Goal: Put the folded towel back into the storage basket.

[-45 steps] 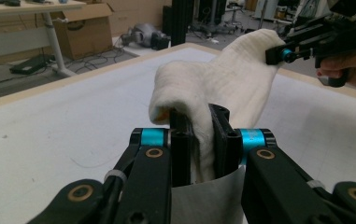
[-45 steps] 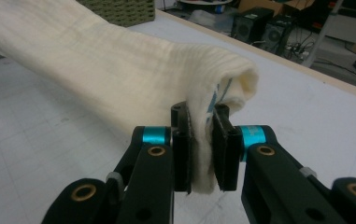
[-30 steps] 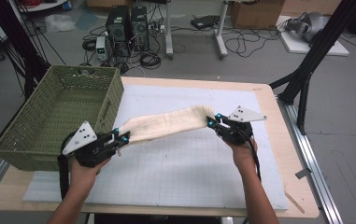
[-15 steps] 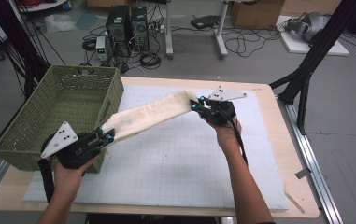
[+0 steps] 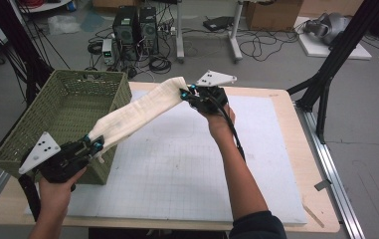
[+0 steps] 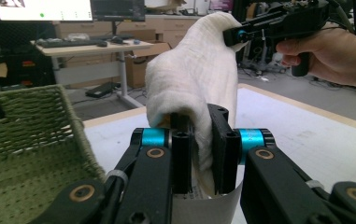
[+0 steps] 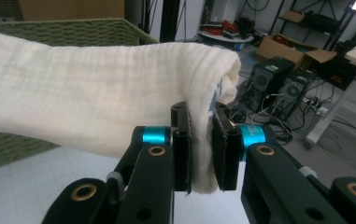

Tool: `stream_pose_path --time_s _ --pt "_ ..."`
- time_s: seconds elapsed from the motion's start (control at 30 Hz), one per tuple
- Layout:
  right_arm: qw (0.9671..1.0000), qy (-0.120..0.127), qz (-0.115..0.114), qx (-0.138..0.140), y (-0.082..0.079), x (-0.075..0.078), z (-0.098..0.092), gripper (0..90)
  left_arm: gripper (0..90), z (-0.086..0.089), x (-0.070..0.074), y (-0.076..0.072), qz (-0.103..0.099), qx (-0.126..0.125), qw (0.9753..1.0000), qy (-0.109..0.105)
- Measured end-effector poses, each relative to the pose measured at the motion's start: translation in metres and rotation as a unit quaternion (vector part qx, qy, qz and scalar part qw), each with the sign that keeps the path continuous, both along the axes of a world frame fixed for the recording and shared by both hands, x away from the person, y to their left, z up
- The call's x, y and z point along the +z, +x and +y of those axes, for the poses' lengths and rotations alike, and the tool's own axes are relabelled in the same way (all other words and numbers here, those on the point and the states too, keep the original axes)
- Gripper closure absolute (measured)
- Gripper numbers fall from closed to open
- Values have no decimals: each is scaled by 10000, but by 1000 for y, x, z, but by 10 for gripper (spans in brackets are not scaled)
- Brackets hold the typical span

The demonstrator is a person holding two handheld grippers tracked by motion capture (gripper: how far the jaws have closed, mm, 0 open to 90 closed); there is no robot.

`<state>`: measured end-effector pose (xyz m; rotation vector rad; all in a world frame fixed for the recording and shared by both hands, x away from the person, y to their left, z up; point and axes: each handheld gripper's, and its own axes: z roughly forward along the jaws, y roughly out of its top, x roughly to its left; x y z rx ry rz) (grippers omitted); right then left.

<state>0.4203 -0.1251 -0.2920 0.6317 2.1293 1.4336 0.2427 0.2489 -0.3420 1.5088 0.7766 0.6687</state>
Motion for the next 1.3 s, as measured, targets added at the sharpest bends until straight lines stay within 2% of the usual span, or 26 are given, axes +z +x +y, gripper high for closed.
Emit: stream_pose_path --time_s 0.23,0.37,0.4,0.7,0.73,0.97,1.0,1.13,1.3 --pt "9999 124 27 91 13 9 22 800 806 11 3 -5 -29 232 9997 -37" --pt "9998 152 -3 98 26 18 43 802 807 15 3 -6 -54 322 9995 10" --pt "9998 152 -3 98 26 18 43 802 807 17 4 -6 -59 345 9994 -20" --pt "9998 59 -67 152 44 33 83 803 813 33 9 -10 -156 529 9983 -176" --pt "9998 69 -98 180 48 35 92 802 817 34 10 -11 -169 563 9981 -186" --pt "9996 49 -64 261 56 36 117 803 819 49 13 -14 -235 772 9964 -265" --pt "9995 31 -81 288 59 36 126 803 819 52 13 -14 -225 807 9961 -270" --pt "9995 19 -78 312 63 35 137 803 819 61 12 -14 -174 906 9951 -357" --pt "9992 -40 -30 393 72 33 159 803 819 67 12 -15 -140 1073 9937 -296"
